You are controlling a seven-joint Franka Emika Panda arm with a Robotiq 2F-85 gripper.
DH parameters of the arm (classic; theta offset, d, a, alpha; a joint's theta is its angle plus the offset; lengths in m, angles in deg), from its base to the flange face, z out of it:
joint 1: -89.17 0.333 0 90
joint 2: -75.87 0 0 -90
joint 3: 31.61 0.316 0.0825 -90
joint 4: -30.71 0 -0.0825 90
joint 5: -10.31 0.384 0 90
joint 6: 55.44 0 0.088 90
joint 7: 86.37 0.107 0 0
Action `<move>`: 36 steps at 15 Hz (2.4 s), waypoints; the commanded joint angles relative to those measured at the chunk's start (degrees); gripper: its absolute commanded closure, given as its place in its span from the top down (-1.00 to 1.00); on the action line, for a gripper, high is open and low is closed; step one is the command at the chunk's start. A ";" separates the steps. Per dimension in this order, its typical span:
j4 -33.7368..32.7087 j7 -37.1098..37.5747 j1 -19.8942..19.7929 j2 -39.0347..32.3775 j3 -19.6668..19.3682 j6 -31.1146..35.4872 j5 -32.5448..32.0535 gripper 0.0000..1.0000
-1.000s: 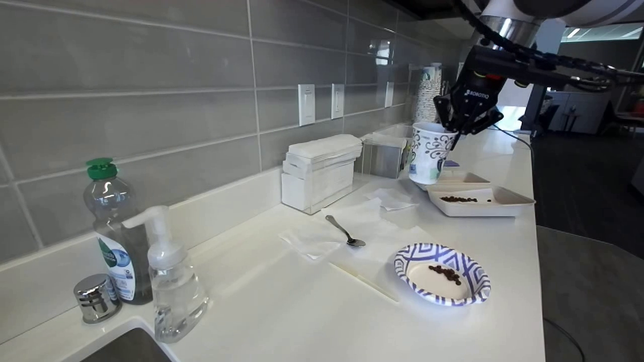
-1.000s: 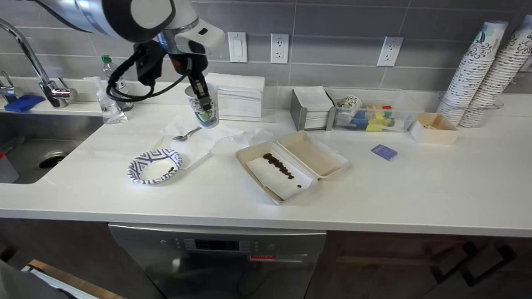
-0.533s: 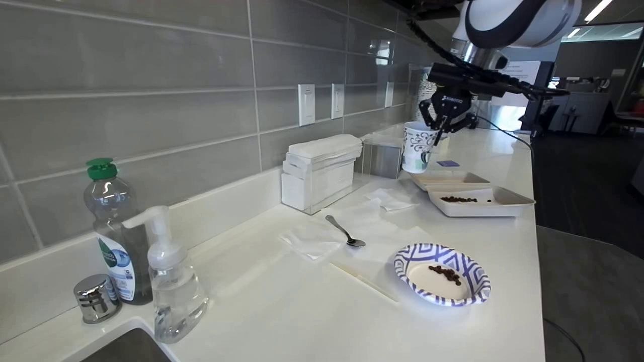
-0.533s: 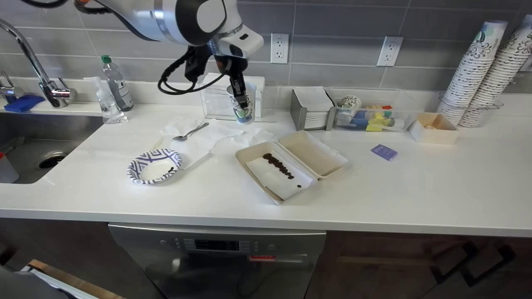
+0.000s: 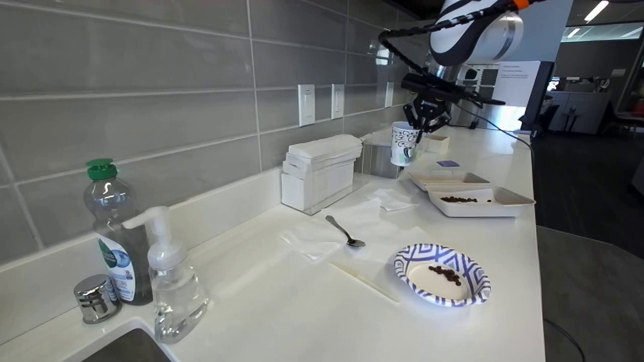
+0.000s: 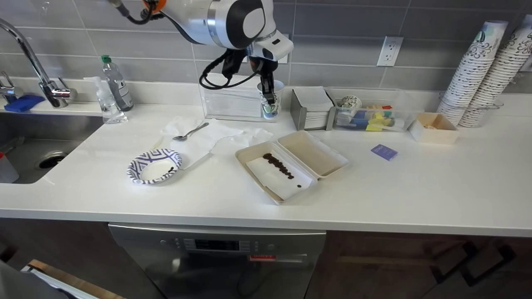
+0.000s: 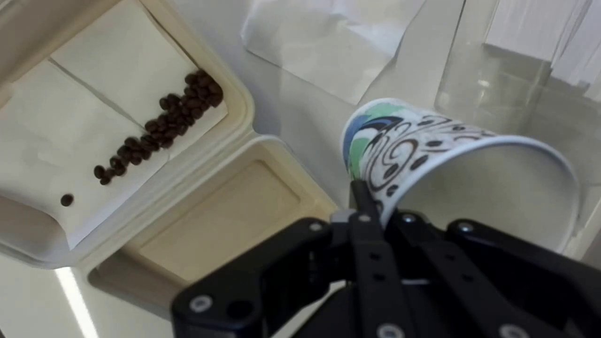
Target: Move the cup to the right
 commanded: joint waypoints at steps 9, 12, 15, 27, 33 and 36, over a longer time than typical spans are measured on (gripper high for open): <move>-12.82 1.54 2.91 -15.59 -4.68 0.43 7.24 -0.99; -13.84 1.54 3.25 -17.70 -5.13 0.74 7.58 -0.99; -14.13 1.28 3.69 -19.39 -5.68 1.64 7.47 -0.99; 4.29 -3.51 10.53 0.90 -8.71 4.17 -6.21 0.89; 21.48 -23.48 8.20 19.78 -4.97 1.19 -4.08 1.00; 18.77 -25.29 6.85 17.81 -3.58 -0.06 -2.37 1.00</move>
